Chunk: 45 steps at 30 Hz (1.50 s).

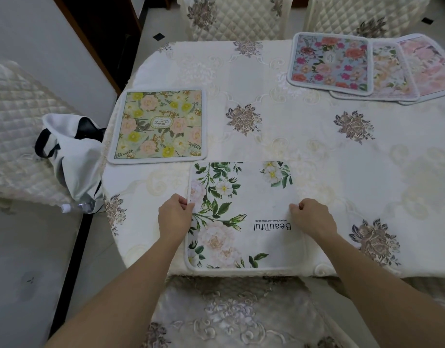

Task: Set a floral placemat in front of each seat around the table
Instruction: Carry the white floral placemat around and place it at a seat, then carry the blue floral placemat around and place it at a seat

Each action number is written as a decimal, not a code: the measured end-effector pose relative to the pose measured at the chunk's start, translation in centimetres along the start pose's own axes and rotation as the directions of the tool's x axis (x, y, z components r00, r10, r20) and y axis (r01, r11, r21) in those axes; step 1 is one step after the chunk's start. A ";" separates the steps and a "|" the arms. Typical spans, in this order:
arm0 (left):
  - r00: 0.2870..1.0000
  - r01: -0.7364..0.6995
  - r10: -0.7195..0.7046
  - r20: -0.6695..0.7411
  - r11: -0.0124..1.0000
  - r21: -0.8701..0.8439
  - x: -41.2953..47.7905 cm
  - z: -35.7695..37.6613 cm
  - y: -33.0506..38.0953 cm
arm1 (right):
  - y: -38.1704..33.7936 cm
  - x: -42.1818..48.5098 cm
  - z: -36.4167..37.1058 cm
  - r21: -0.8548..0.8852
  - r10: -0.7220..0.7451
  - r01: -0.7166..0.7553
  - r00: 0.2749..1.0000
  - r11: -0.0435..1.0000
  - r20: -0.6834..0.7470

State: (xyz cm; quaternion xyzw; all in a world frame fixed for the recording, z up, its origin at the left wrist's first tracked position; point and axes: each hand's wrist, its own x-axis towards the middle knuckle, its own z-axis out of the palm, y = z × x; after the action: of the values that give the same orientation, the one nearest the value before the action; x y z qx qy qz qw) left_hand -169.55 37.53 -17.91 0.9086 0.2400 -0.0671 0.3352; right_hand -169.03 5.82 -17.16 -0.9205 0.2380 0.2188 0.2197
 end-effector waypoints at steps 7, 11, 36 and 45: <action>0.996 -0.074 0.078 -0.046 0.994 0.081 -0.2 1.0 -0.6 | 0.3 0.5 -0.4 -0.183 -0.017 0.018 1.000 0.983 0.008; 0.972 -0.161 0.203 -0.120 0.943 0.290 -0.5 1.5 -0.6 | 0.0 0.1 -0.4 -0.350 -0.105 0.051 0.985 0.935 -0.139; 0.850 -0.525 0.429 0.306 0.639 0.563 -0.7 4.3 -0.6 | -0.8 0.4 5.4 -0.432 -0.588 0.524 0.808 0.734 -0.020; 0.811 -0.575 0.501 0.303 0.584 0.573 -3.4 0.6 6.9 | -1.8 -2.2 -2.7 -0.407 -0.660 0.569 0.741 0.714 -0.122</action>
State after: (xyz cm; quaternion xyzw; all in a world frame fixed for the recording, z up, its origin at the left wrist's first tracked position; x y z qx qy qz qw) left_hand -169.20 31.25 -13.42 0.9904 -0.1030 -0.0894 0.0214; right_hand -169.04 6.65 -13.33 -0.9903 -0.1000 0.0483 0.0832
